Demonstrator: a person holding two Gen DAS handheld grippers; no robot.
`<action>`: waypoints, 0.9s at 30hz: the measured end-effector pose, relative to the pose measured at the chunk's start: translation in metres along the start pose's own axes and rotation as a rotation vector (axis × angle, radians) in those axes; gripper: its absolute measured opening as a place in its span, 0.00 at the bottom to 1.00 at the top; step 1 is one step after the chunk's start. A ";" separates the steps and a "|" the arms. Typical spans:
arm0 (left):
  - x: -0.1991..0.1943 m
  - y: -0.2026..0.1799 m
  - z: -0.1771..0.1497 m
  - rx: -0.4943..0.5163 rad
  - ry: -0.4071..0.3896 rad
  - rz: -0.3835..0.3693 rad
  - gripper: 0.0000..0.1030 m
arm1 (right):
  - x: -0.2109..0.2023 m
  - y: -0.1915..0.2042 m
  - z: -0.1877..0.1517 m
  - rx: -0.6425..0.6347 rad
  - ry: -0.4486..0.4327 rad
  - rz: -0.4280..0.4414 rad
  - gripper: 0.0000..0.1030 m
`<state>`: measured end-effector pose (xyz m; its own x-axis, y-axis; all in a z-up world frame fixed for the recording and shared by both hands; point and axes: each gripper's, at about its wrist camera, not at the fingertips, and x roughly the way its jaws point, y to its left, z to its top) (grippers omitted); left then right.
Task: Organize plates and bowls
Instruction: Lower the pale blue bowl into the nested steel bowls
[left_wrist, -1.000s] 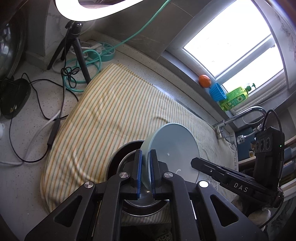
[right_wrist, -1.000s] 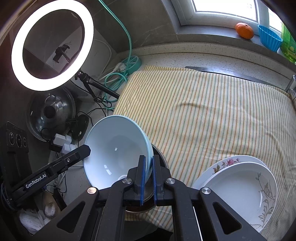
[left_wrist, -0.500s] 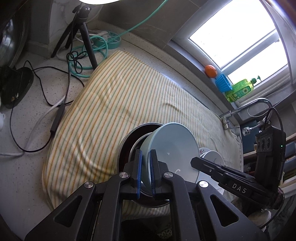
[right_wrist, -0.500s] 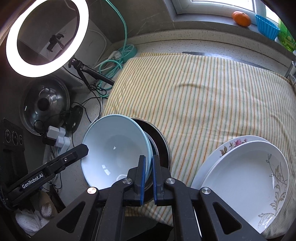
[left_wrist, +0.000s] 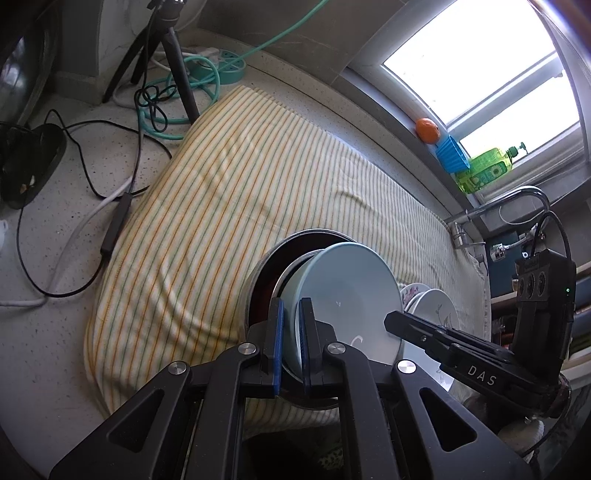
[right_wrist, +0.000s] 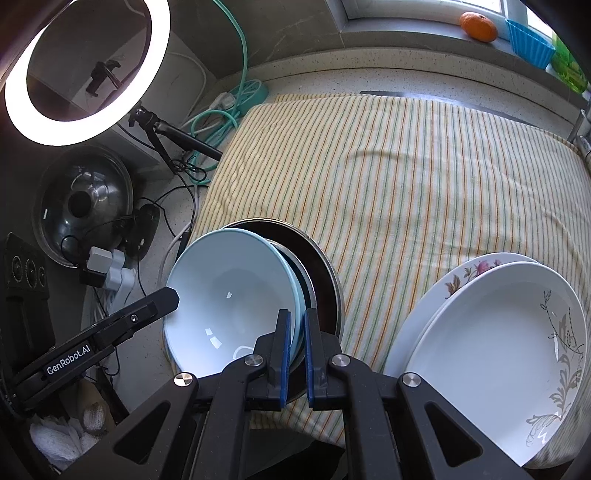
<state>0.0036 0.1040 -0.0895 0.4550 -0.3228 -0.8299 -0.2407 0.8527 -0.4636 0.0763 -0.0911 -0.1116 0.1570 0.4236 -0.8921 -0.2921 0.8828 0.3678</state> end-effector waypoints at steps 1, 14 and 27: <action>0.000 0.000 0.000 0.001 0.001 0.001 0.06 | 0.000 0.000 0.000 0.002 -0.001 0.000 0.06; 0.001 0.003 0.004 0.023 0.018 0.001 0.06 | -0.002 0.002 0.000 0.011 -0.017 -0.008 0.09; -0.012 0.025 0.009 0.001 -0.042 0.011 0.06 | -0.025 0.014 -0.002 -0.042 -0.098 -0.054 0.11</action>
<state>-0.0003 0.1326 -0.0881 0.4880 -0.2962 -0.8211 -0.2448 0.8565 -0.4544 0.0666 -0.0894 -0.0847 0.2649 0.3951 -0.8796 -0.3192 0.8967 0.3067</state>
